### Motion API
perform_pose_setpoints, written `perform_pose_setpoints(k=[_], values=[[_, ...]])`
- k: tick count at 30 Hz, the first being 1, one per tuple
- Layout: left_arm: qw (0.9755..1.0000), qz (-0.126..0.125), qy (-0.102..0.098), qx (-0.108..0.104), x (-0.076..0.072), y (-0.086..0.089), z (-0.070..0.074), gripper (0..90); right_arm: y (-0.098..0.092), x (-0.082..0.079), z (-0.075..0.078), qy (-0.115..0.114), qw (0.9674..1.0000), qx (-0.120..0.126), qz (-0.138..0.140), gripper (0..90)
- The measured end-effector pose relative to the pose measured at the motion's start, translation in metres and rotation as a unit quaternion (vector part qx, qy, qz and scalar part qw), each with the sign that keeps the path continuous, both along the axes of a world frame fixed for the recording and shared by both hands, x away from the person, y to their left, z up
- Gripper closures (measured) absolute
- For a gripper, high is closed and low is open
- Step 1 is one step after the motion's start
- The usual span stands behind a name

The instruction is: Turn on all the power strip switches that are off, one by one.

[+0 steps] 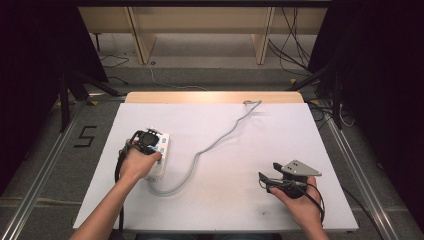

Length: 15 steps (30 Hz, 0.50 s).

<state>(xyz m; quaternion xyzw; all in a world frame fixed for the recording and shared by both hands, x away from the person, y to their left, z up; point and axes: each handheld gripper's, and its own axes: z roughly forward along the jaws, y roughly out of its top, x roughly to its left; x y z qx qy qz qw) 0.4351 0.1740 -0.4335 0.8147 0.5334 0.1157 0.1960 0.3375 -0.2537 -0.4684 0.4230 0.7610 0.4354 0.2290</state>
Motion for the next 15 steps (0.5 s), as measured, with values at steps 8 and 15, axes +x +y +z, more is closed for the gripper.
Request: perform_pose_setpoints(k=[8,15], values=[[0.9999,0.000,0.006,0.014,0.0003,-0.0030,-0.0025,89.8,-0.0008,-0.0005,0.0005,-0.002,1.0000,0.001,0.000,34.6],[0.9997,0.003,0.003,0.024,-0.0001,-0.0031,-0.0039,89.8,-0.0005,-0.0009,0.0009,-0.002,1.0000,0.001,0.000,34.5]])
